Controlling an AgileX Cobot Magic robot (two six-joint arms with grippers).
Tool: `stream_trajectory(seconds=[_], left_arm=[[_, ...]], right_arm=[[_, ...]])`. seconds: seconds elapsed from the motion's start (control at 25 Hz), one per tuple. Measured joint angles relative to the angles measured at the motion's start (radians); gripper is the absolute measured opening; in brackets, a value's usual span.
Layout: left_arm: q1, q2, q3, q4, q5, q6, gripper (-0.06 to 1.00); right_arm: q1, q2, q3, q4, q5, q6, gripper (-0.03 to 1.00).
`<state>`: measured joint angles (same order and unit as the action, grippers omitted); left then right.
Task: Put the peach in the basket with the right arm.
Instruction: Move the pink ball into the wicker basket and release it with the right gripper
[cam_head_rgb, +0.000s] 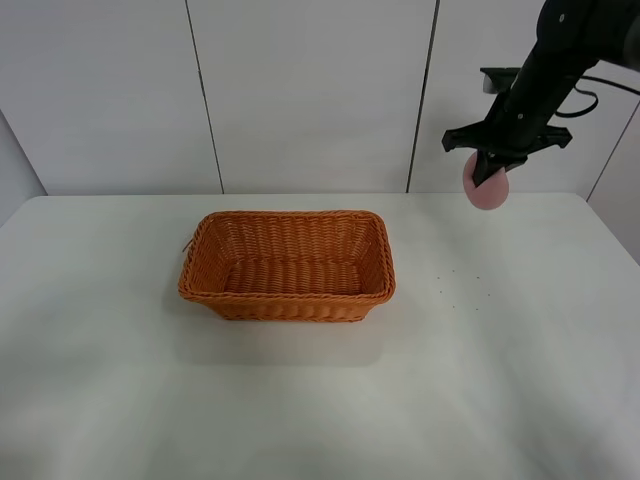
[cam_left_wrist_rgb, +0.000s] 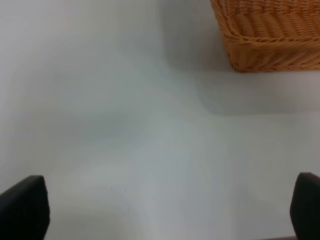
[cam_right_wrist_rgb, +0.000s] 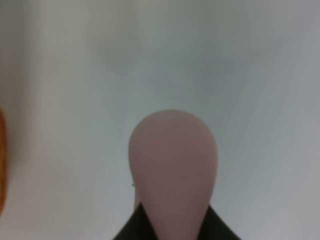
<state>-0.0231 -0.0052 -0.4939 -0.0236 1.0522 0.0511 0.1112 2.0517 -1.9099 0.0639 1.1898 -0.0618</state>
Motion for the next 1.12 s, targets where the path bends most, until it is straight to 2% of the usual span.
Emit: stream_trajectory(seconds=[0.16,0.4,0.6,0.8,1.0,1.12], left_arm=[[0.0,0.0,0.0,0.0,0.0,0.0,0.99],[0.0,0.0,0.0,0.0,0.0,0.0,0.99],[0.0,0.0,0.0,0.0,0.0,0.0,0.99],[0.0,0.0,0.0,0.0,0.0,0.0,0.99],[0.0,0.0,0.0,0.0,0.0,0.0,0.99],[0.0,0.0,0.0,0.0,0.0,0.0,0.99]], right_arm=[[0.0,0.0,-0.061,0.0,0.023,0.0,0.0],[0.027,-0.001,-0.072,-0.006,0.027,0.001,0.0],[0.145,-0.002,-0.073,-0.01,0.027,0.002,0.0],[0.31,-0.004,-0.073,-0.01,0.026,0.002,0.0],[0.444,-0.001,-0.073,-0.01,-0.017,0.003,0.0],[0.494,0.023,-0.074,-0.01,-0.06,0.003,0.0]])
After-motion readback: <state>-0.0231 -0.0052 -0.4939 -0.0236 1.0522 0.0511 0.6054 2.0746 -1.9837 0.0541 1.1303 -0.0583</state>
